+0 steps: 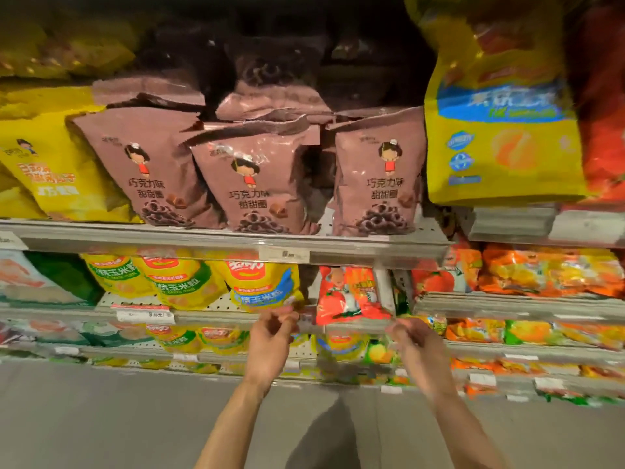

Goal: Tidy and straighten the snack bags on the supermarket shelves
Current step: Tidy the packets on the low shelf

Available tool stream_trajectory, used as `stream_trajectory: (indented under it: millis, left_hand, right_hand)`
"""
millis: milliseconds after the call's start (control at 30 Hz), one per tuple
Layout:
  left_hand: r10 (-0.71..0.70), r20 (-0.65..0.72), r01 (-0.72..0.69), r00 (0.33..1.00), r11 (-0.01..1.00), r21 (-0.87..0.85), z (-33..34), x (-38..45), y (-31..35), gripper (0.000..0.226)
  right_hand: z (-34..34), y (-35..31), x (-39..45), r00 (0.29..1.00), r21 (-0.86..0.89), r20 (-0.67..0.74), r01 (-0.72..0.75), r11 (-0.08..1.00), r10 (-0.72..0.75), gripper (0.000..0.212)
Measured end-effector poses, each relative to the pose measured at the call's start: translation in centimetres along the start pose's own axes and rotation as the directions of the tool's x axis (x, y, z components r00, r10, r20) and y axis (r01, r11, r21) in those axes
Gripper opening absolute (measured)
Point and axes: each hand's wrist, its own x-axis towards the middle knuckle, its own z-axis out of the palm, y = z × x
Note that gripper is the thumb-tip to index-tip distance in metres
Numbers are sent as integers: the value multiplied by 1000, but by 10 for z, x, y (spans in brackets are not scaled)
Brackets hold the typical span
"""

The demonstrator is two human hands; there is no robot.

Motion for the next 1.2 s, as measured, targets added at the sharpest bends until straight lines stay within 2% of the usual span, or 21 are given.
stream_trajectory:
  millis: [100, 200, 300, 433, 567, 767, 900, 1033, 1200]
  left_hand:
    - [-11, -3, 11, 1000, 997, 76, 30, 4, -6, 2]
    - [-11, -6, 12, 1000, 977, 211, 50, 16, -9, 18]
    - [-30, 63, 8, 998, 949, 314, 66, 31, -10, 41]
    - [-68, 175, -5, 982, 922, 388, 83, 47, -12, 42]
    - [-59, 179, -3, 982, 944, 331, 87, 53, -14, 26]
    - [-21, 162, -15, 986, 976, 219, 83, 51, -15, 20]
    - [4, 147, -29, 989, 986, 165, 78, 46, -13, 23]
    - [36, 118, -57, 992, 983, 173, 68, 38, -15, 30]
    - [74, 115, -98, 991, 971, 217, 51, 21, -23, 35]
  right_hand:
    - [-2, 1, 15, 993, -94, 116, 15, 995, -4, 9]
    - [6, 3, 24, 975, -211, 215, 97, 973, -51, 32]
    - [13, -3, 37, 955, -268, 292, 128, 955, -46, 53]
    - [17, -9, 57, 959, -218, 281, 35, 975, 29, 57]
    - [20, -2, 68, 924, -195, 354, -81, 978, 147, 59]
    - [24, 0, 71, 934, -182, 306, -133, 974, 184, 53]
    - [25, -1, 68, 939, -199, 290, -131, 971, 186, 57]
    - [20, -2, 61, 952, -127, 263, -126, 984, 156, 44]
    - [17, -6, 43, 964, -48, 226, -134, 990, 142, 42]
